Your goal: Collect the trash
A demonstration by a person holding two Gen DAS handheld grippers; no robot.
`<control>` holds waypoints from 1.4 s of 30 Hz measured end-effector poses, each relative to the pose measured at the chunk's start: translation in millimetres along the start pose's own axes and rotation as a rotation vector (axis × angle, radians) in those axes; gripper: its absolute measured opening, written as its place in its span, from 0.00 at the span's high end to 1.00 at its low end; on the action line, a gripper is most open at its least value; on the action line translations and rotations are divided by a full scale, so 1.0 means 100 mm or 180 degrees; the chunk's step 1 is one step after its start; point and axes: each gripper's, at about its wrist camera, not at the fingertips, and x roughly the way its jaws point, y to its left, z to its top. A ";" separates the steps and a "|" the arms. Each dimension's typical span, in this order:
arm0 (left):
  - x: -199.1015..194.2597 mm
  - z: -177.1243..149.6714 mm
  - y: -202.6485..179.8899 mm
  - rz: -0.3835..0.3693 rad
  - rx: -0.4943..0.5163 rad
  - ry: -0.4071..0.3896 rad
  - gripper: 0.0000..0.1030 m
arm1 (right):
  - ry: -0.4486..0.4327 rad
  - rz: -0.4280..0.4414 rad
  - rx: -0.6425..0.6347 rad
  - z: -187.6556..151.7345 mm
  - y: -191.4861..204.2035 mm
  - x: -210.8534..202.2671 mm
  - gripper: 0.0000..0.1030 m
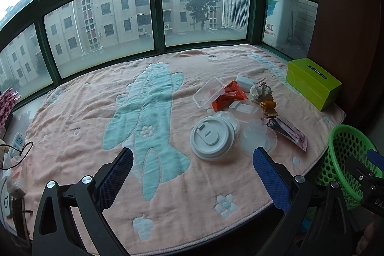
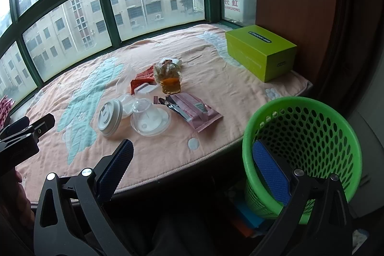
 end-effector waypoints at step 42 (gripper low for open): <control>0.13 0.06 -0.05 -0.0019 0.0024 0.0045 0.06 | 0.0091 0.0027 0.0013 0.06 0.01 0.18 0.05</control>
